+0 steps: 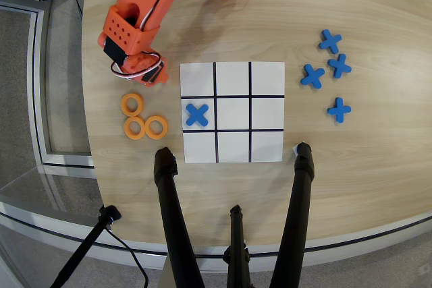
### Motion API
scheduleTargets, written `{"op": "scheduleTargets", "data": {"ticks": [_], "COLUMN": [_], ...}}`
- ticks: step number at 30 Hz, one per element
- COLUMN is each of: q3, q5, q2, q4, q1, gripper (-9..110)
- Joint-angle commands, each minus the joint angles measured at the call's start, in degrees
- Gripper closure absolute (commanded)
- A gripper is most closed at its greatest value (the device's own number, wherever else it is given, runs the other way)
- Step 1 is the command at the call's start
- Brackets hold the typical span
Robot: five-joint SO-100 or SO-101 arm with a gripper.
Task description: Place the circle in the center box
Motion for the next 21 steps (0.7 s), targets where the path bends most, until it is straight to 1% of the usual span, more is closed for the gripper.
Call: {"op": "scheduleTargets", "data": {"ticks": [1, 4, 7, 11, 19, 21], "q3": [0.97, 1.93, 4.13, 4.92, 5.10, 3.87], "q5": [-1.76, -4.13, -6.50, -6.50, -6.24, -6.33], "q2": [0.44, 1.41, 1.93, 2.29, 2.90, 3.96], "q4": [3.08, 4.75, 3.78, 3.25, 3.08, 5.10], "q1": [3.16, 5.36, 6.86, 7.03, 7.03, 6.94], "gripper": [87, 90, 94, 102, 102, 102]}}
